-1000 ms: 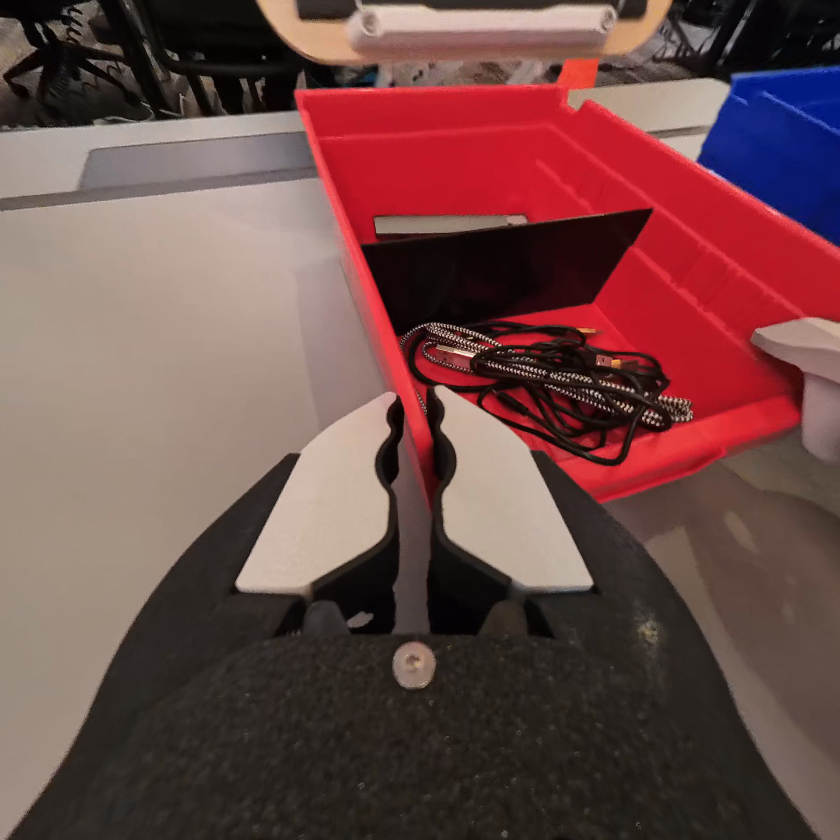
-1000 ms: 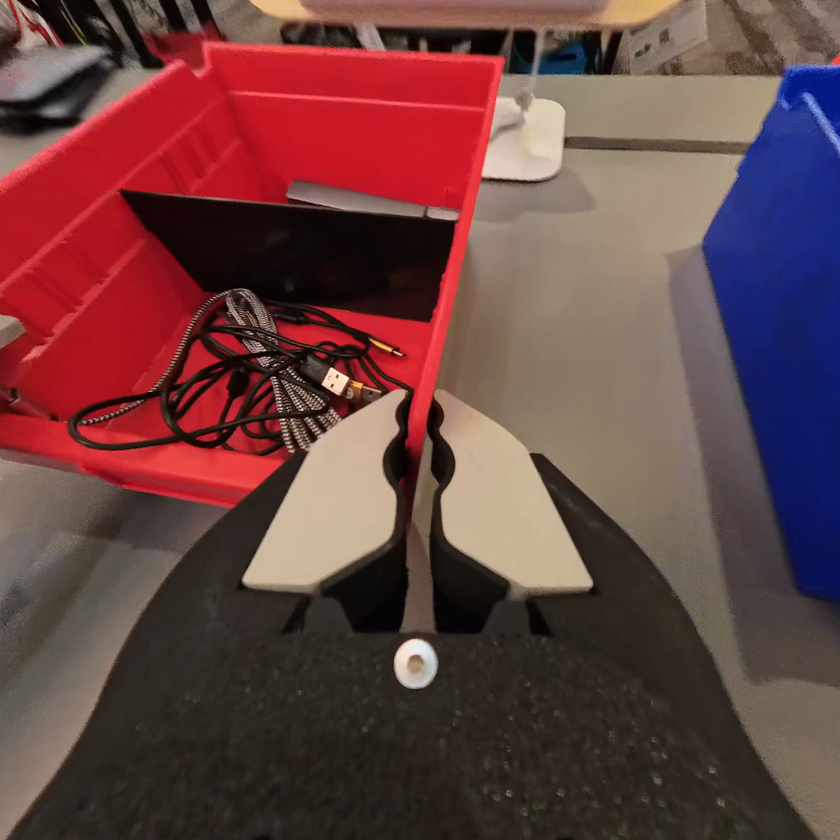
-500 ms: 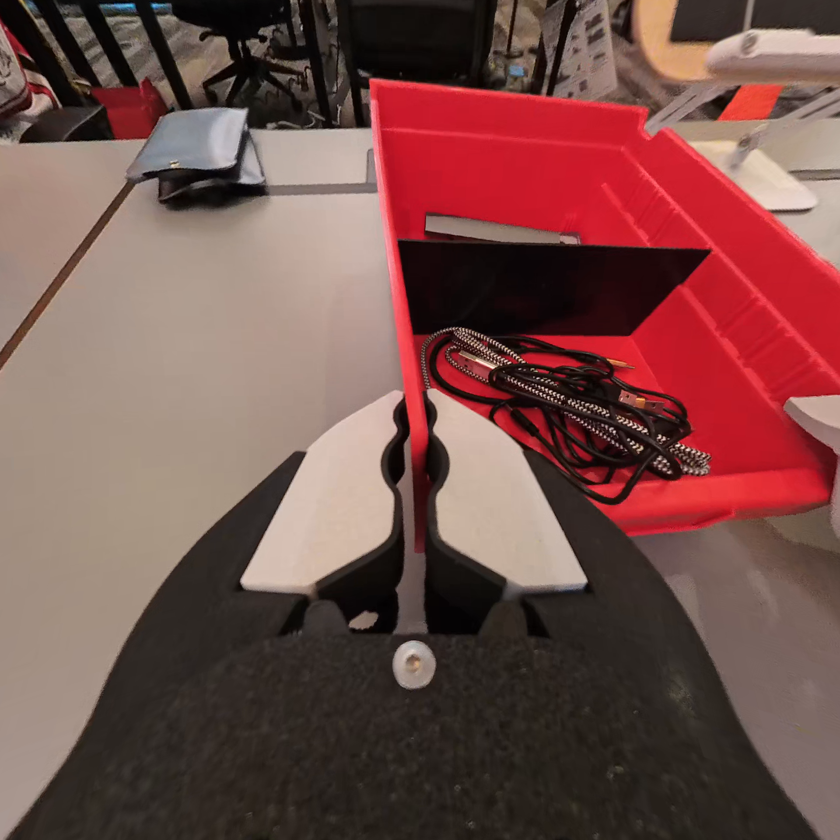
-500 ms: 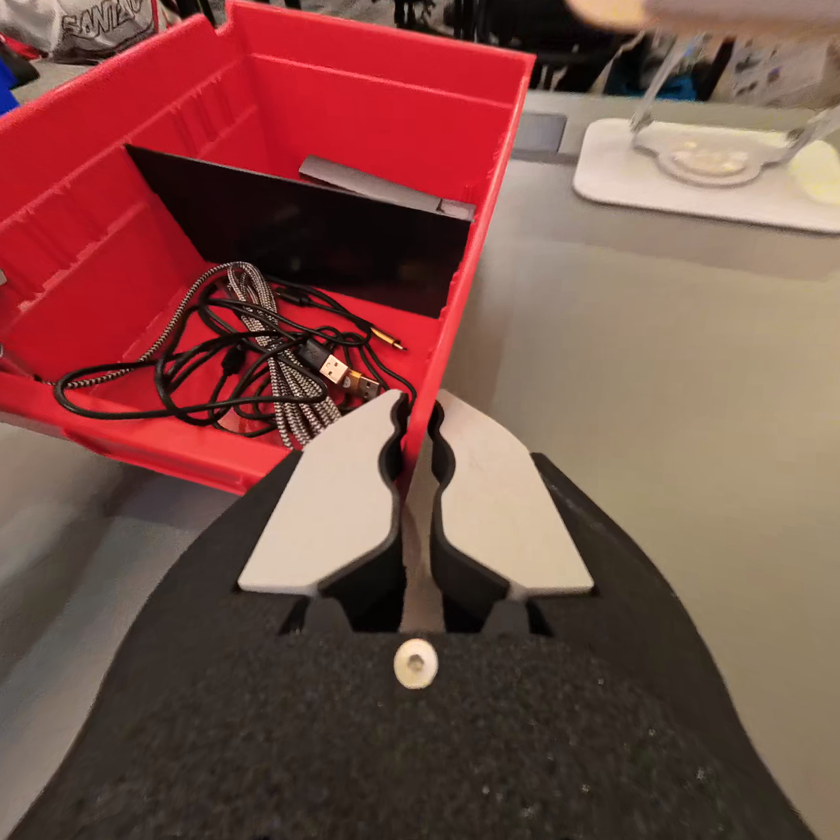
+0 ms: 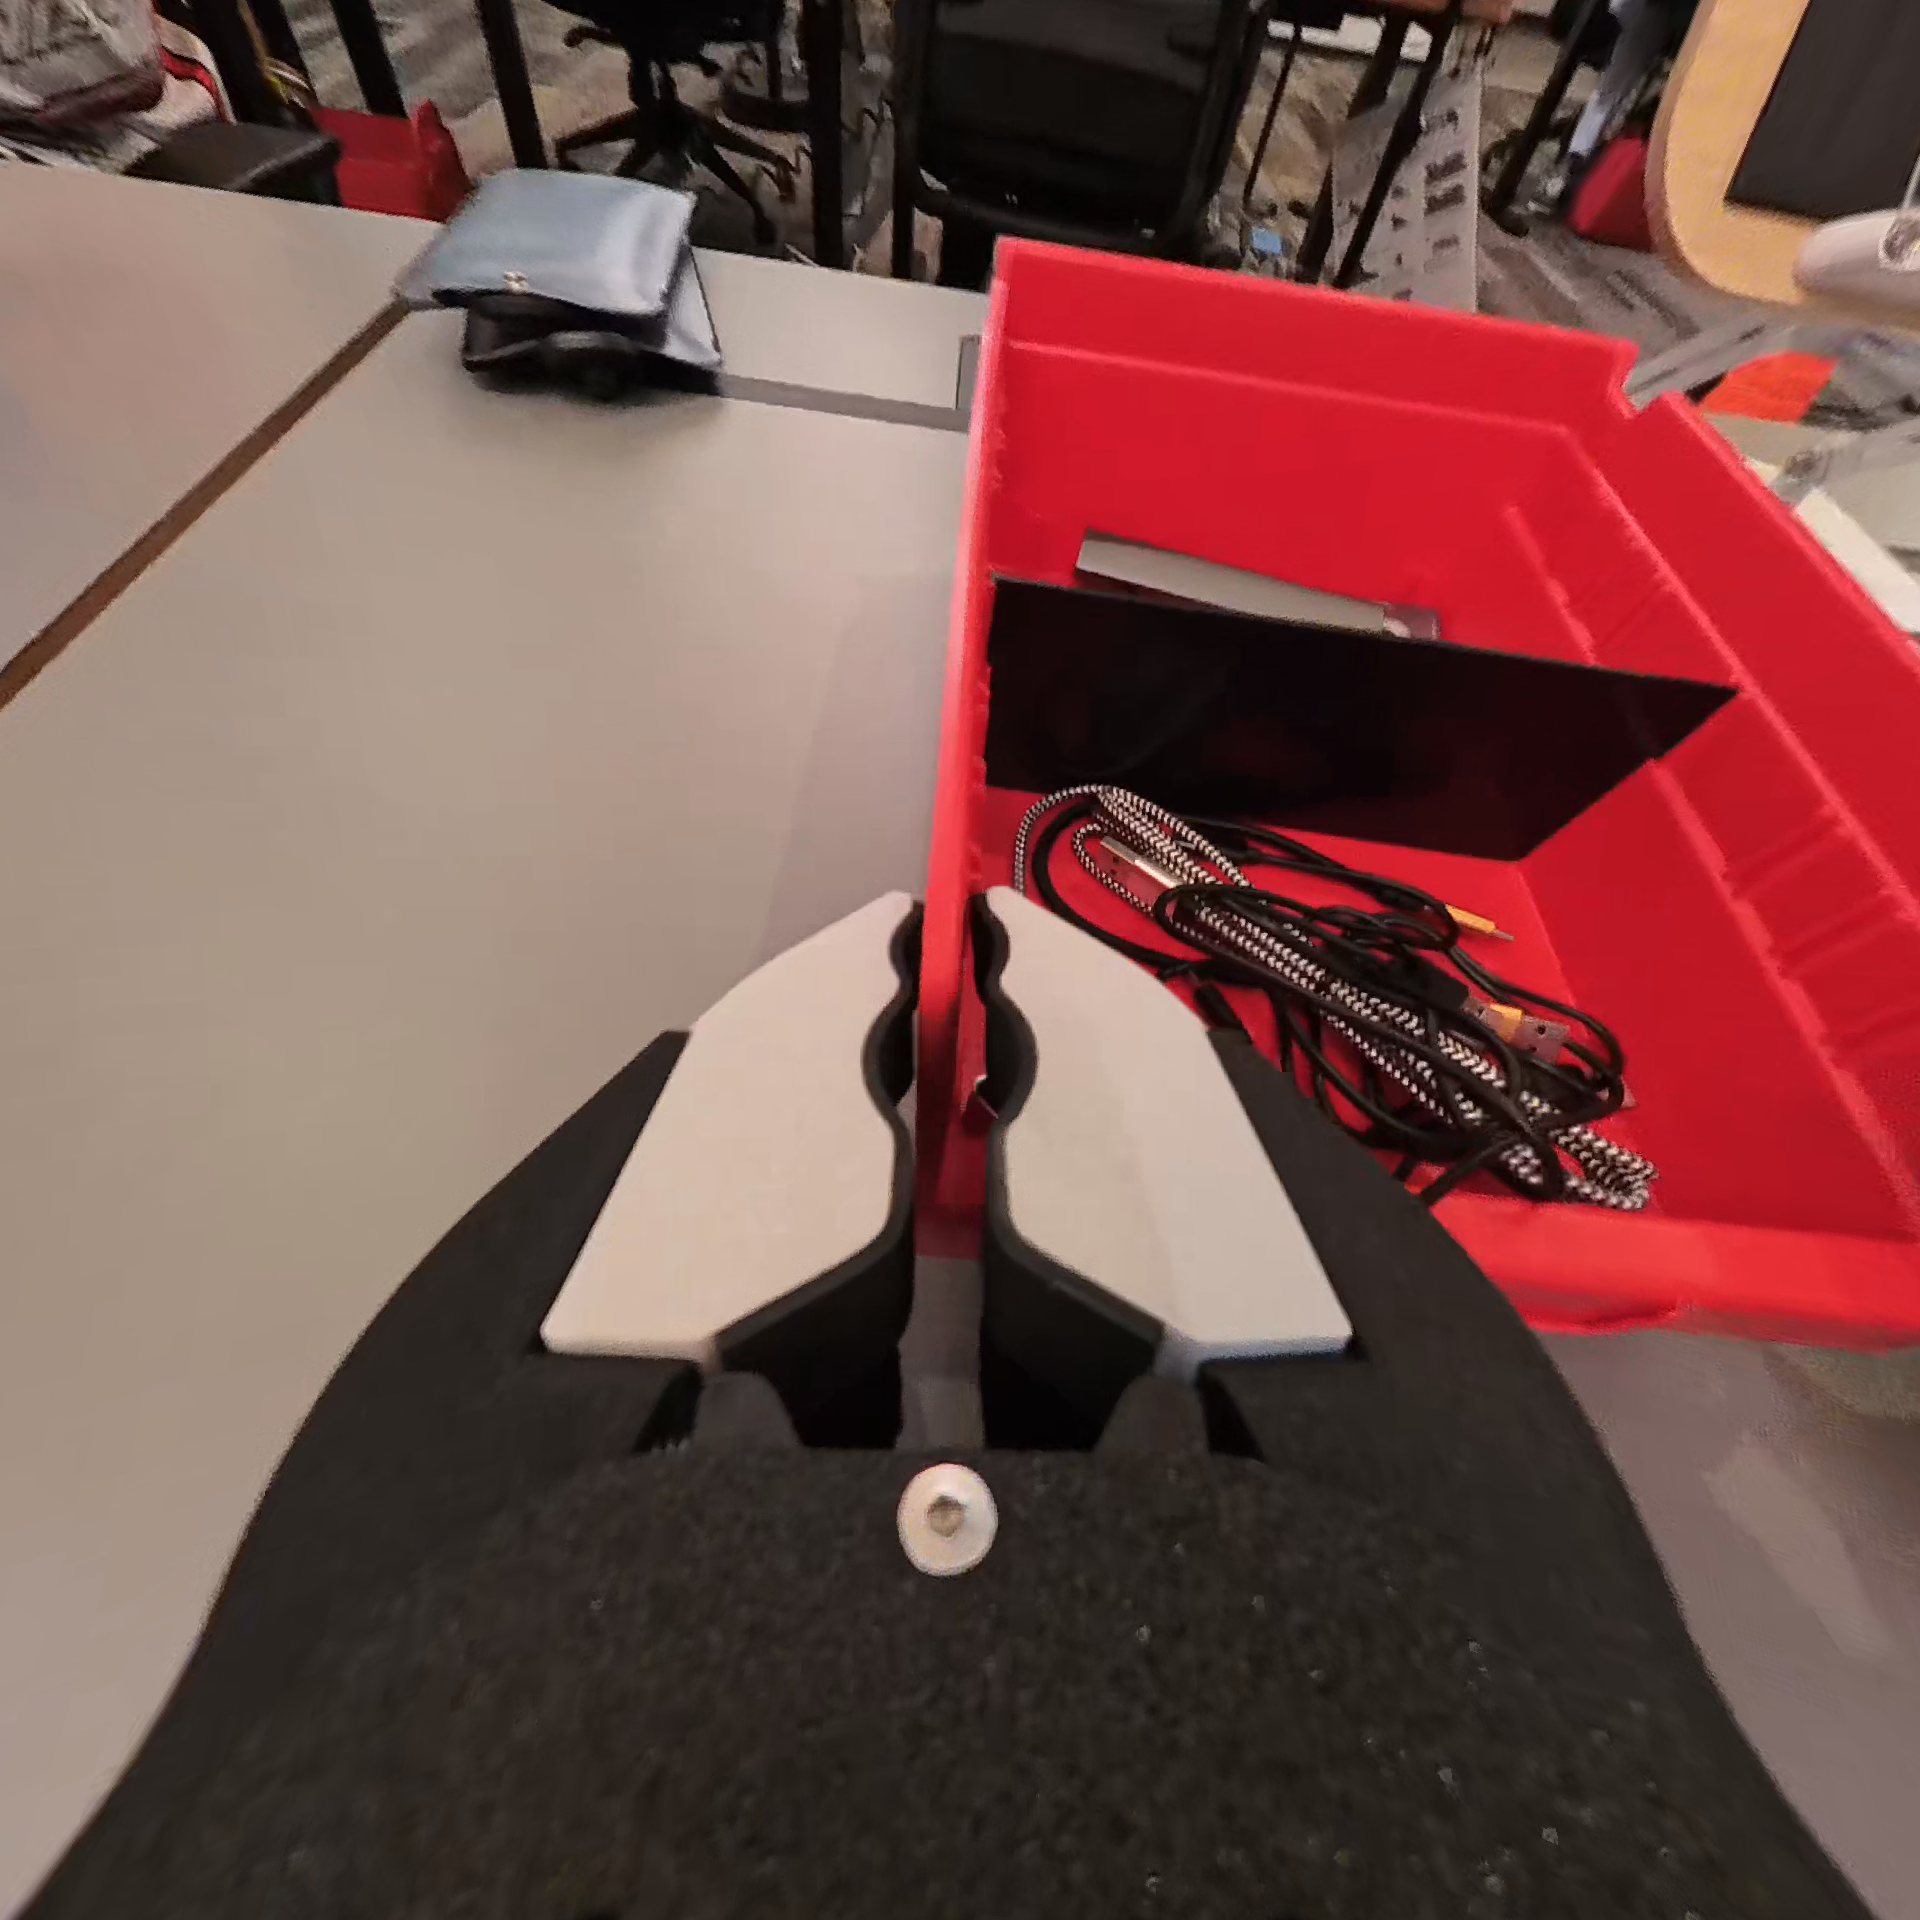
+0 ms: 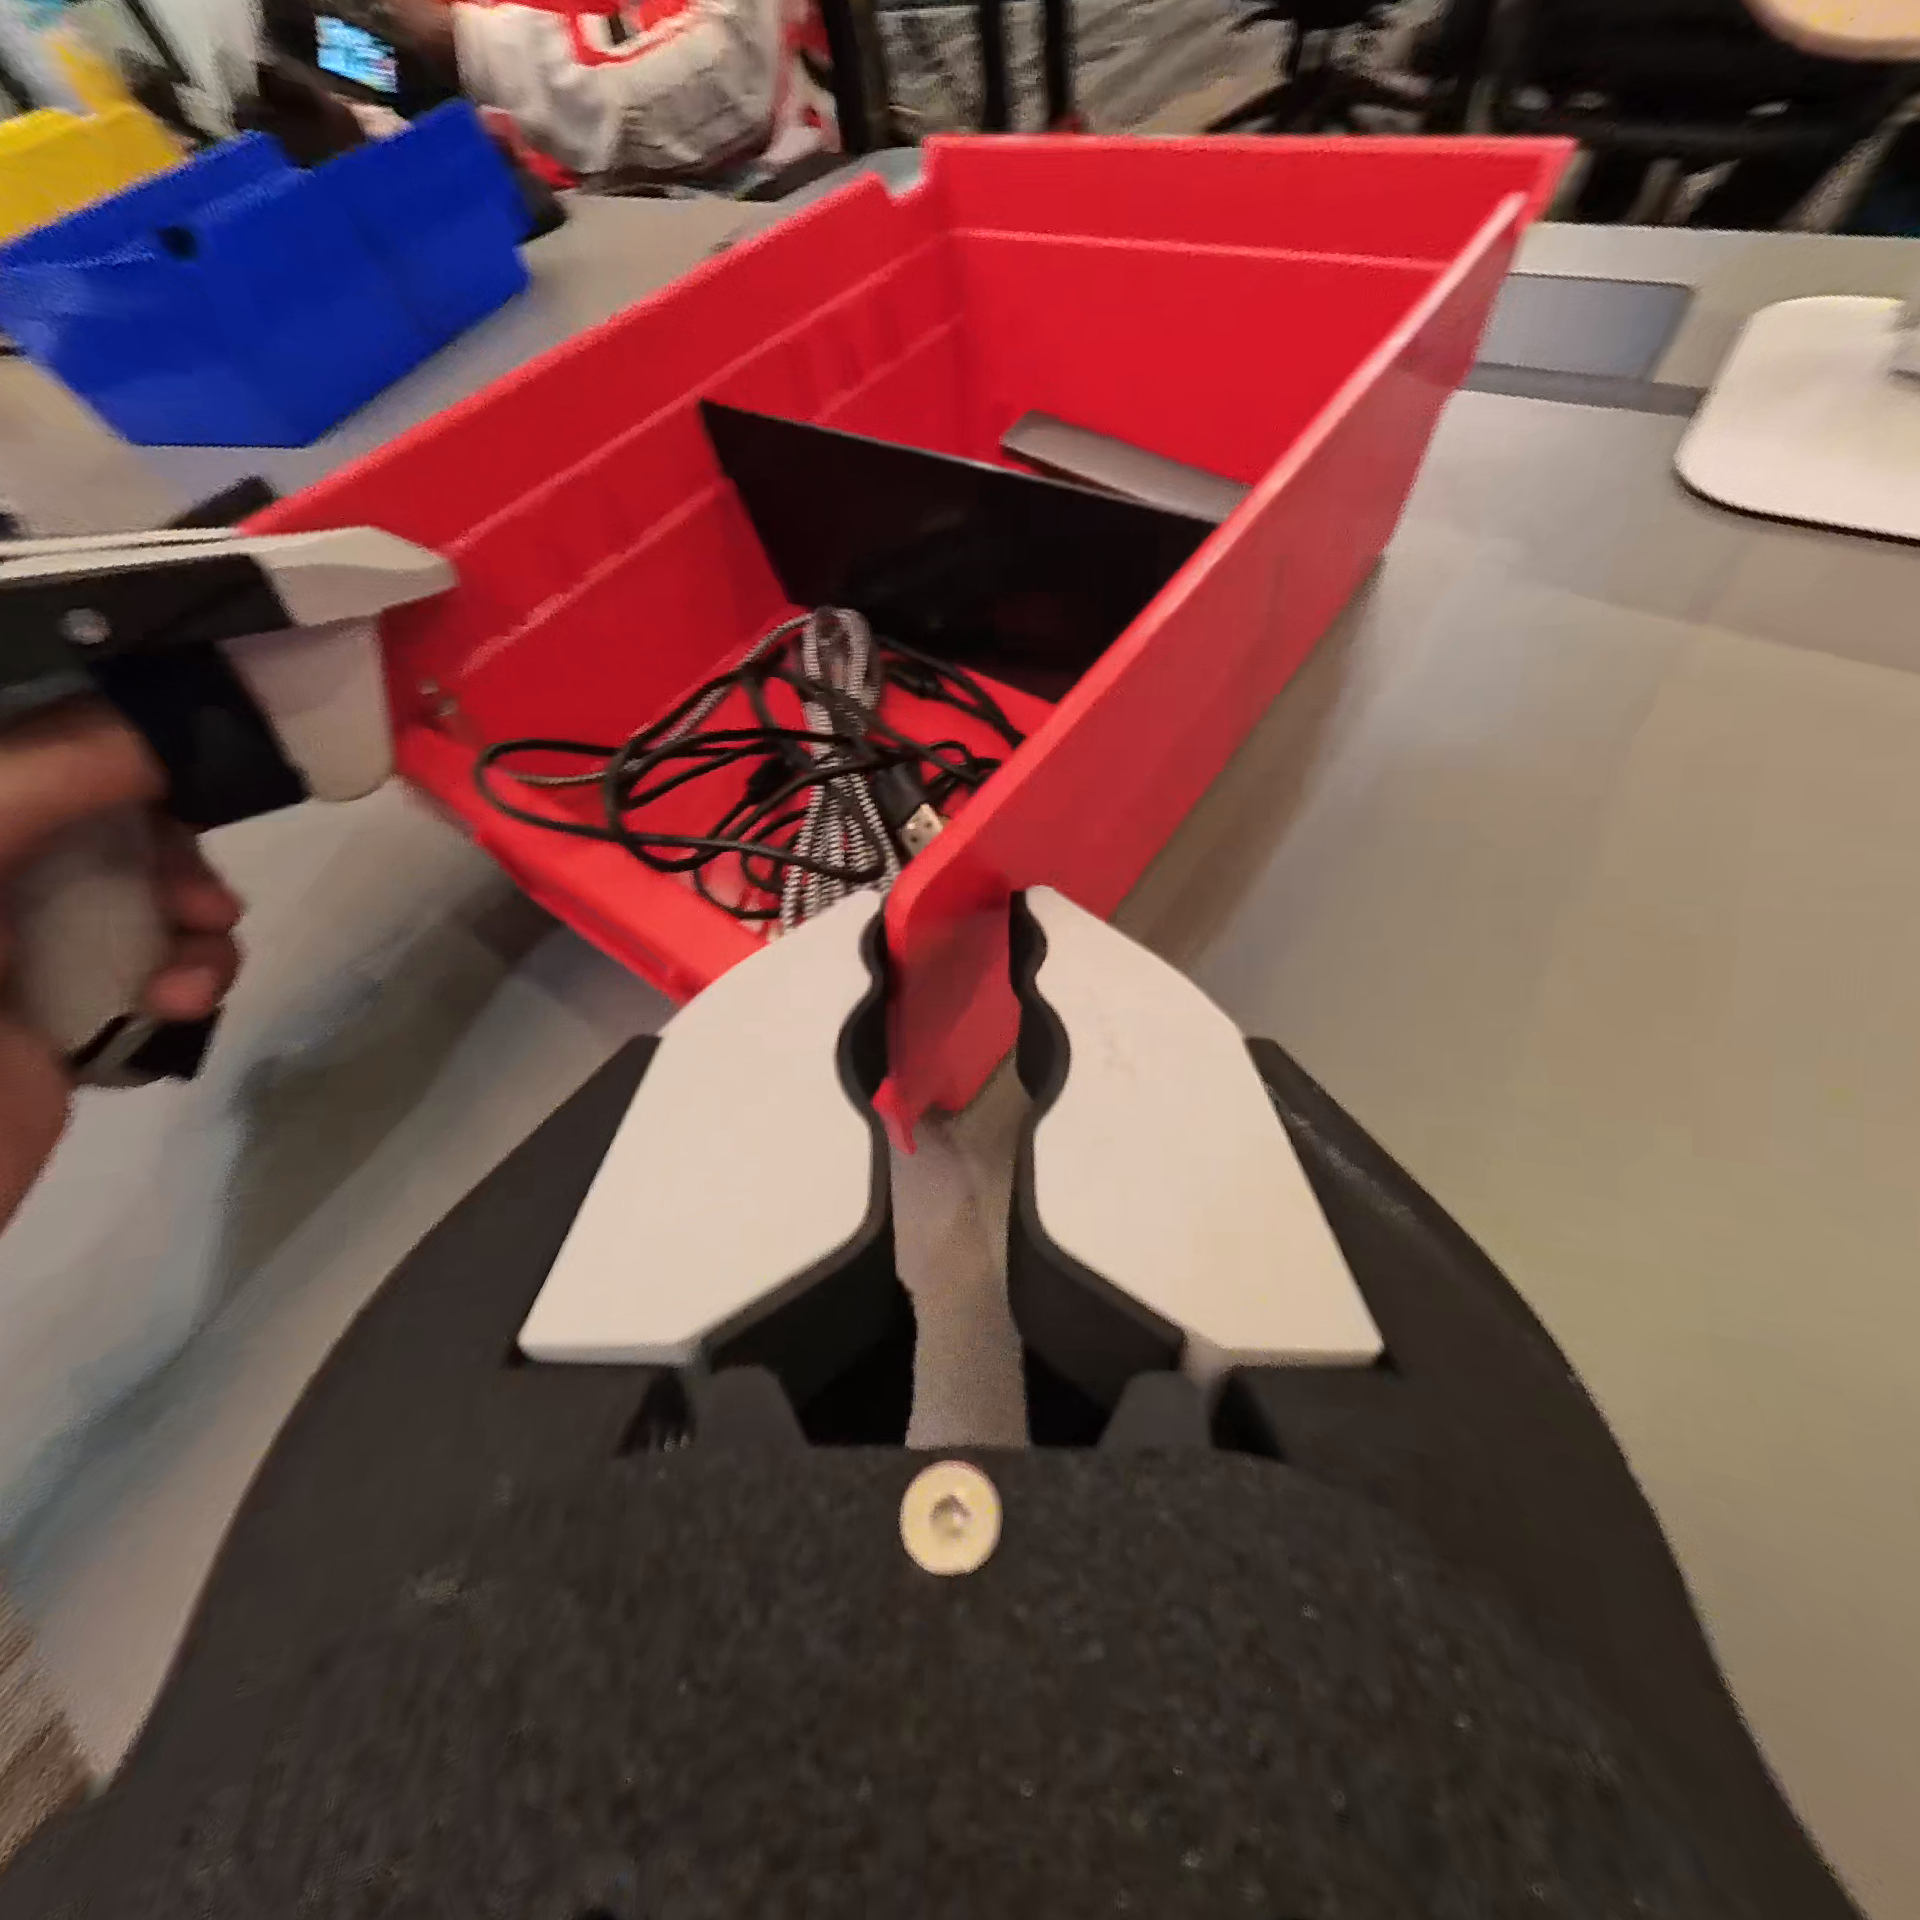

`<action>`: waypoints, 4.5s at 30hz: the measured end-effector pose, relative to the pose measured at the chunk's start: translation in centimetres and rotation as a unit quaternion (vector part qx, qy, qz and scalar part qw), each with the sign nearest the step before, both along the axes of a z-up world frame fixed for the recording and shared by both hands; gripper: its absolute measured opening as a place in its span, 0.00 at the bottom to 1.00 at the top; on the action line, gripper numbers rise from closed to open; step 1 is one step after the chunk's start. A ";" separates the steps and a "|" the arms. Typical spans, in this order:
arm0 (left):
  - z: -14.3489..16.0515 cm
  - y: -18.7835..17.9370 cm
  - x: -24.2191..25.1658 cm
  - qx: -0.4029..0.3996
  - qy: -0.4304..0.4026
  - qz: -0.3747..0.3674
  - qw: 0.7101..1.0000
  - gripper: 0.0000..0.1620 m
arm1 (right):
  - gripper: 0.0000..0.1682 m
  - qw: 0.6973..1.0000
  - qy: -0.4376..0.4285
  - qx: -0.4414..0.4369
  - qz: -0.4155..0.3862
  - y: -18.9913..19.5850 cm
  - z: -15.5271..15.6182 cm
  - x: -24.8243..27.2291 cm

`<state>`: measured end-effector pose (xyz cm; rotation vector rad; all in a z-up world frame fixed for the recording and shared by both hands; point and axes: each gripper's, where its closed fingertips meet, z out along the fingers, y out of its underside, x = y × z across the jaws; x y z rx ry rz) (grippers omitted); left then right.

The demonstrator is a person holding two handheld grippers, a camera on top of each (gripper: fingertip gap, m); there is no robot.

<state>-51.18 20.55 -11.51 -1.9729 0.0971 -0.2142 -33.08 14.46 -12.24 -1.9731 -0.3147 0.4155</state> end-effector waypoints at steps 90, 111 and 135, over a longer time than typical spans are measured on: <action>13.3 -5.2 11.3 0.060 0.143 -0.111 0.982 0.03 | 0.05 0.988 0.028 0.001 -0.154 -15.0 -1.1 42.8; -4.0 -16.1 37.3 -0.098 0.031 -0.338 0.935 0.03 | 0.05 0.994 -0.014 0.044 -0.100 -15.3 0.2 39.3; 5.8 5.5 14.4 -0.118 0.170 -0.285 0.936 0.21 | 0.05 0.997 -0.001 0.010 -0.074 -14.8 -1.0 38.0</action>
